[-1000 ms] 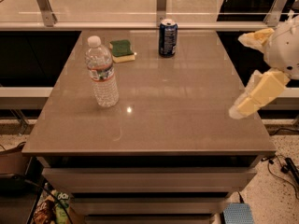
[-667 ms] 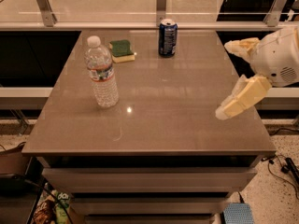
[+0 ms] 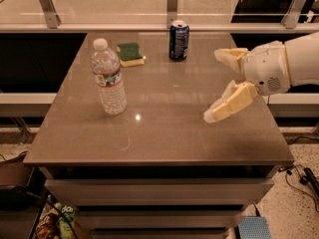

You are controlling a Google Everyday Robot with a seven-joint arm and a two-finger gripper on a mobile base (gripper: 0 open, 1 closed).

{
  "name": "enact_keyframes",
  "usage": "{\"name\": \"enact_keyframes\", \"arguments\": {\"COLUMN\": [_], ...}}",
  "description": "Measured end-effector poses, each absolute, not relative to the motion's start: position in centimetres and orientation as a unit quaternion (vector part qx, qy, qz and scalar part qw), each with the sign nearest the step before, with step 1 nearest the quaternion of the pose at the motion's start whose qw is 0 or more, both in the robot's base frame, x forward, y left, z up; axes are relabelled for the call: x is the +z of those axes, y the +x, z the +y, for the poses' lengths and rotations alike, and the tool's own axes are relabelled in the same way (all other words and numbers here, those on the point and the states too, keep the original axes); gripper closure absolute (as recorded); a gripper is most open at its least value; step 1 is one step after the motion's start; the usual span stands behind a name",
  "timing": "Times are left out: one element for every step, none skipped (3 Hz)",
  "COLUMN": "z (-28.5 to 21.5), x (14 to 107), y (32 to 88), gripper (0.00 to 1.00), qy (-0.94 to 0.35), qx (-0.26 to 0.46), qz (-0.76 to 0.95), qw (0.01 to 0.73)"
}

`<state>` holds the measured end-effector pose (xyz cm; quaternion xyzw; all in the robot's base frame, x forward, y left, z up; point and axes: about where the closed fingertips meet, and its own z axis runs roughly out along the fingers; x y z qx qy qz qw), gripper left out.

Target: Knock water bottle over

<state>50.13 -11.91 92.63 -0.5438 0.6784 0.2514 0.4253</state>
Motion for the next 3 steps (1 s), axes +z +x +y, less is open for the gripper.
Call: {"name": "enact_keyframes", "arguments": {"z": [-11.9,-10.8,-8.6], "x": [92.6,92.7,92.4], "y": [50.1,51.0,52.3], "gripper": [0.0,0.0,0.0], "qy": [-0.544,-0.538,-0.535], "qx": [0.251,0.26,0.282], "qz": [0.678,0.664,0.641], "qw": [0.425,0.449,0.472]}}
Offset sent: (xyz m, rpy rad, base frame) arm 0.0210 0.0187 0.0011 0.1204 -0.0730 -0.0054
